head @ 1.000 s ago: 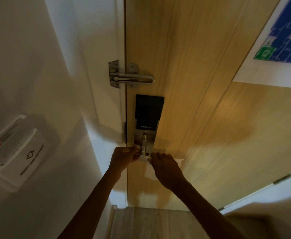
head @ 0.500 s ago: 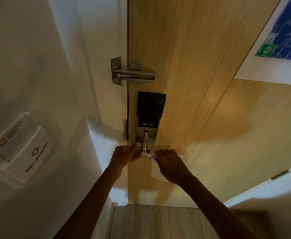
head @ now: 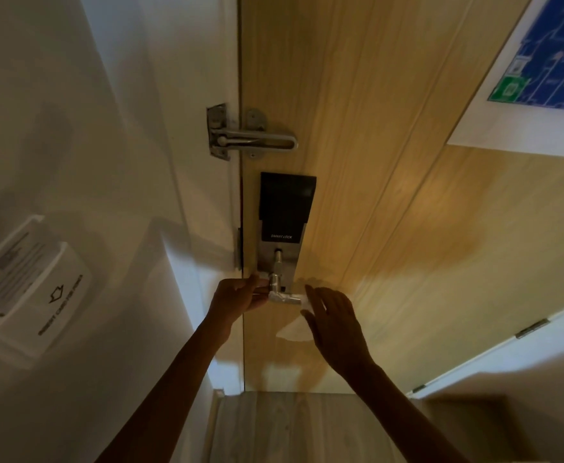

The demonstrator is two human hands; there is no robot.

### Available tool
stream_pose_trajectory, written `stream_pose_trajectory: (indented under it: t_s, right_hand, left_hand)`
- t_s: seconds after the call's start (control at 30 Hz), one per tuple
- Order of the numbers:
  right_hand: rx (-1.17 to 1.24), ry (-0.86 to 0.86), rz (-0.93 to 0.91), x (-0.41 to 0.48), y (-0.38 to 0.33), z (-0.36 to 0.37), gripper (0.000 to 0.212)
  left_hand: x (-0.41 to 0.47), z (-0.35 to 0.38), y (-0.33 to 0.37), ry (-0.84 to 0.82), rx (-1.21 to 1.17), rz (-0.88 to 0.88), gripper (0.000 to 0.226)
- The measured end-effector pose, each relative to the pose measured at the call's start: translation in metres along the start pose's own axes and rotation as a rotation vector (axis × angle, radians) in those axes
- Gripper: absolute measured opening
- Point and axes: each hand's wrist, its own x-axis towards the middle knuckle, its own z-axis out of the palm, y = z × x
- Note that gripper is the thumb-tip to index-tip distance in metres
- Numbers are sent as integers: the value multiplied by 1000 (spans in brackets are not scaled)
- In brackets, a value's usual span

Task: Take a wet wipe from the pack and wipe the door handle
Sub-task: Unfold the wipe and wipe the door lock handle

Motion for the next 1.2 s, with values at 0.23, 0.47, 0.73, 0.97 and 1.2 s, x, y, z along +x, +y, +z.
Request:
stream_pose_trajectory:
  t_s: [0.23,0.47,0.73,0.97,1.2]
  right_hand:
    - [108,-130,-71,8,32,-15,41]
    - [371,-245,199,27,62,-69,15]
    - [421,136,321,53,46,-109,11]
    - [855,112,745,39,22,-52,14]
    - [604,120,551,20,9,-33,2]
  left_hand:
    - [0,-1,1,4,33,-7,36]
    - [1,-5,-1,-26,19,-31,40]
    - [4,-7,0,-31,46,-46,43]
    - [0,-6,3,-39,36,-39,41]
    - [-1,-3,7,-16,71,-20,37]
